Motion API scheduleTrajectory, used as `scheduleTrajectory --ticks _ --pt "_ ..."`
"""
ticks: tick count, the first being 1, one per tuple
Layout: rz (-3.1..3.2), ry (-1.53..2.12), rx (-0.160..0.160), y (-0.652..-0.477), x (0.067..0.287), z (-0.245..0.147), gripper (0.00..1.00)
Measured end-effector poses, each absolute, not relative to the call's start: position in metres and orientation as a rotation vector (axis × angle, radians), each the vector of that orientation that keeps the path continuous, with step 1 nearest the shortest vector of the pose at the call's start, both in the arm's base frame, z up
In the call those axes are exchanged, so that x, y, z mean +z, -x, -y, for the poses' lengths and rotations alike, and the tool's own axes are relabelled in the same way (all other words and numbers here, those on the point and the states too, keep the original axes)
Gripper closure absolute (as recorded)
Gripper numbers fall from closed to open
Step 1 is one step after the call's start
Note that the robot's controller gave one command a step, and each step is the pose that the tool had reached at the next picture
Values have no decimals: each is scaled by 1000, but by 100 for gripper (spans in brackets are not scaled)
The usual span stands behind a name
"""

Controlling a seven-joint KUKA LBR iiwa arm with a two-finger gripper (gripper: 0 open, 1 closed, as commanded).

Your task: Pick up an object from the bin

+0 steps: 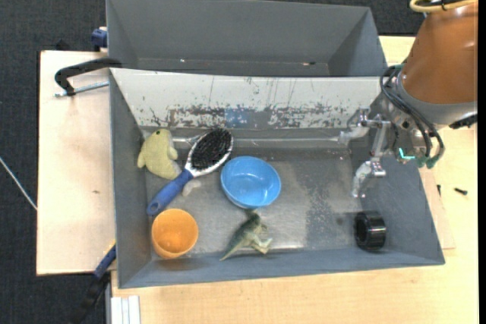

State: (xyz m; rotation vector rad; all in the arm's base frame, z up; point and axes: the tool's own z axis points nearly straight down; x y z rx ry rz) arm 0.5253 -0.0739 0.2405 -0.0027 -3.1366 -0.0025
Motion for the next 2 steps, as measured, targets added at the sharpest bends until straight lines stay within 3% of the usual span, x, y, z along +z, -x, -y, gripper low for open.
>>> scheduleTrajectory --ticks 1,2 --pt "3132 -151 -6 -527 132 8 0" --pt "3140 -262 1 -534 71 -49 0"
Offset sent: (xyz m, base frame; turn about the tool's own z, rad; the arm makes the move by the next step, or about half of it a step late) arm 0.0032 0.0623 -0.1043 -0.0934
